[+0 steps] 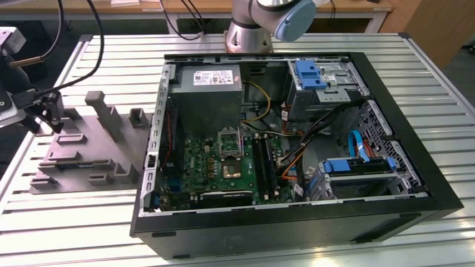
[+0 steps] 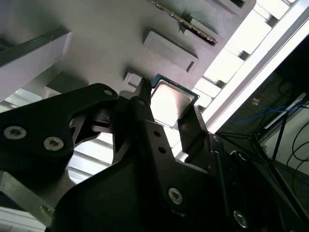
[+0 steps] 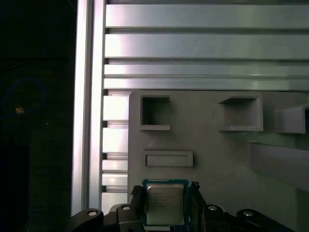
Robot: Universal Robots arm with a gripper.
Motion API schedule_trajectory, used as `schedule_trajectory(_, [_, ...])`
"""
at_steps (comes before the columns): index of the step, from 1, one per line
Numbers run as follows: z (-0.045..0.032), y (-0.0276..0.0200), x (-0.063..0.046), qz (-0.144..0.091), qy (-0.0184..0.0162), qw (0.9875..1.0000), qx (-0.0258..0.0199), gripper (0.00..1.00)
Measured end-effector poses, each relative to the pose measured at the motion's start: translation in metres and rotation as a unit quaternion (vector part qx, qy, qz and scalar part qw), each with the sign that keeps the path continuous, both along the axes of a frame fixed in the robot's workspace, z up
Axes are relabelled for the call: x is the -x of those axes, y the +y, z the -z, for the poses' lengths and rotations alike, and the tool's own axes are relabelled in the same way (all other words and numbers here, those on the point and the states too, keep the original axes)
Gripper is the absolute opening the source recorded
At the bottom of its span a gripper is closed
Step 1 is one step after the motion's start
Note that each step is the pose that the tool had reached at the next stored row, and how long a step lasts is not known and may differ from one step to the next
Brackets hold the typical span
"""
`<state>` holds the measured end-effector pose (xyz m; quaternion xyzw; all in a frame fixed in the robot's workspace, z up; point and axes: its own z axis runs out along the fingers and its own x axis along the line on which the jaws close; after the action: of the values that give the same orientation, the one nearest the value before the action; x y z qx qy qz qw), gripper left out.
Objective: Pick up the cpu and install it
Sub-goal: 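Pick up the cpu and move it towards the insertion slot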
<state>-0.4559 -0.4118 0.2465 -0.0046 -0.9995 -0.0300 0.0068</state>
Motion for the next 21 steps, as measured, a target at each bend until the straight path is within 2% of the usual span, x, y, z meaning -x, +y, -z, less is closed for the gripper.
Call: schedule_trajectory(21, [-0.0078, 0.0, 0.0, 0.0, 0.0, 1.0, 0.0, 0.47])
